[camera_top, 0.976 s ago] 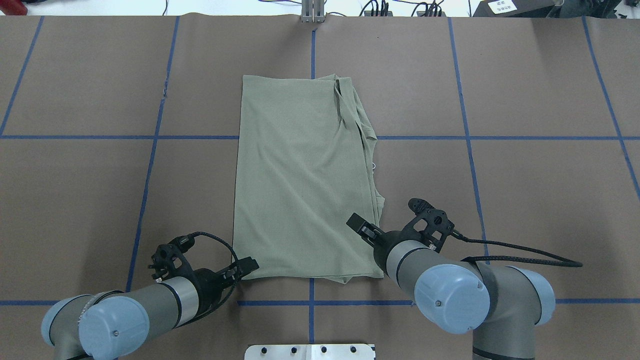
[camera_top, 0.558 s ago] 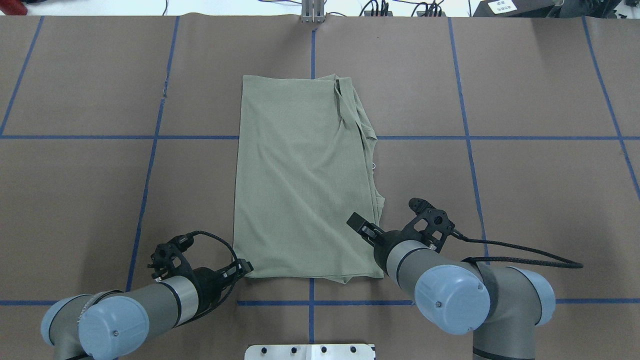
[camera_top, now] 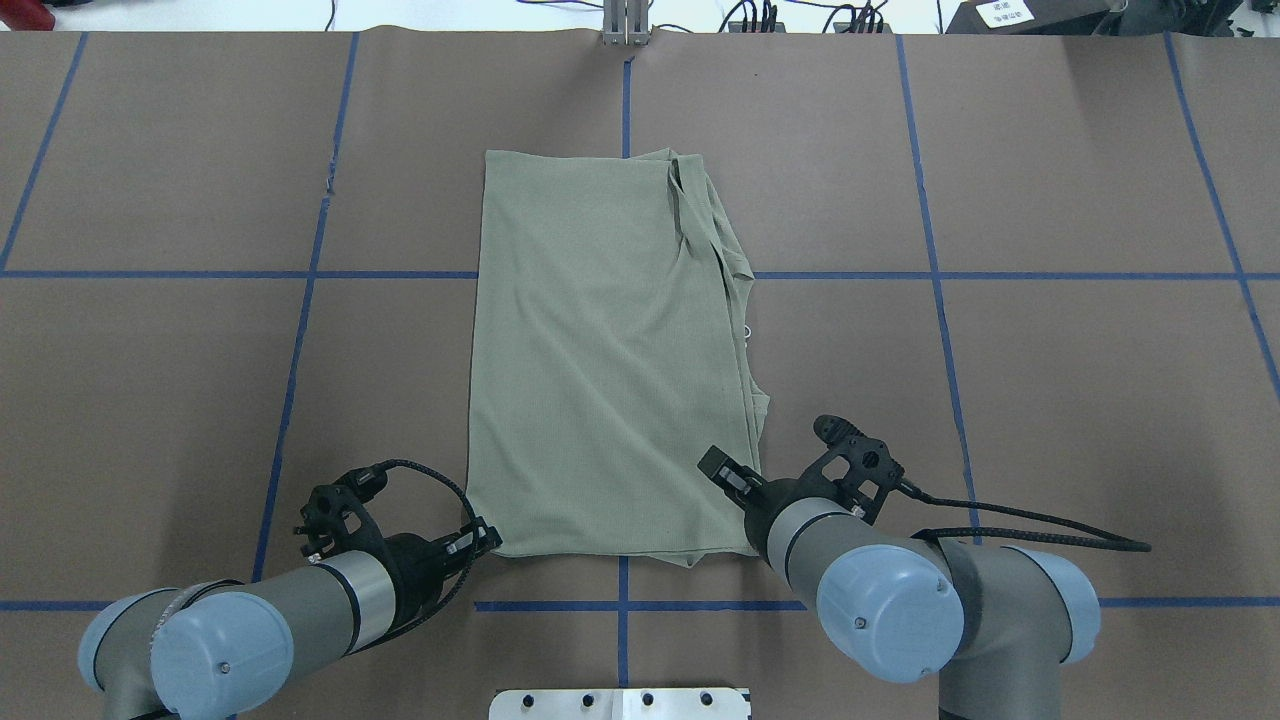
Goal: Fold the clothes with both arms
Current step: 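Move both grippers to the shirt edge nearest the robot and grasp it, then lift the near edge with both grippers and fold it away from the robot, then lay the fold down on the far half and open both grippers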
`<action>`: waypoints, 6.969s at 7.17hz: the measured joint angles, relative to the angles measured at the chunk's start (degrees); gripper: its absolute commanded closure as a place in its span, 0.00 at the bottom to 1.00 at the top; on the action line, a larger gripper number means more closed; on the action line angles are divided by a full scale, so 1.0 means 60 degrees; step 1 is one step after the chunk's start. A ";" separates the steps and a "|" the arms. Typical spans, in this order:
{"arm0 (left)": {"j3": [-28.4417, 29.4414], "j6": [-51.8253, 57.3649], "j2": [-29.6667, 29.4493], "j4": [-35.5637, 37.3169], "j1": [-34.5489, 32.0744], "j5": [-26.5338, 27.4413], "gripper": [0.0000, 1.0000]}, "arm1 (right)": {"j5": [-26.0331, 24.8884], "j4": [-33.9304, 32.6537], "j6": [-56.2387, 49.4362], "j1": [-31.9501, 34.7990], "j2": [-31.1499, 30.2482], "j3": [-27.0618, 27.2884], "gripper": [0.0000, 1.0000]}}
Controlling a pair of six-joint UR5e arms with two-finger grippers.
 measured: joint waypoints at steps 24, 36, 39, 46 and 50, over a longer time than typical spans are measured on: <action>-0.0248 0.0012 0.0048 0.0000 0.0034 -0.0004 1.00 | -0.0835 -0.0973 0.1047 -0.0723 0.1095 -0.0874 1.00; -0.4327 0.3281 -0.0614 0.5105 -0.1949 -0.1890 1.00 | 0.0464 -0.3816 -0.2352 0.1449 0.2445 0.0501 1.00; -0.2970 0.3966 -0.1357 0.5041 -0.2638 -0.1978 1.00 | 0.0843 -0.3522 -0.2664 0.1885 0.2462 0.0223 1.00; 0.1381 0.5067 -0.3310 0.3953 -0.3951 -0.2055 1.00 | 0.0895 -0.1948 -0.3125 0.2802 0.4365 -0.4116 1.00; 0.2845 0.5479 -0.4094 0.3694 -0.4308 -0.2052 0.17 | 0.1180 -0.1721 -0.3345 0.3150 0.4512 -0.4711 0.01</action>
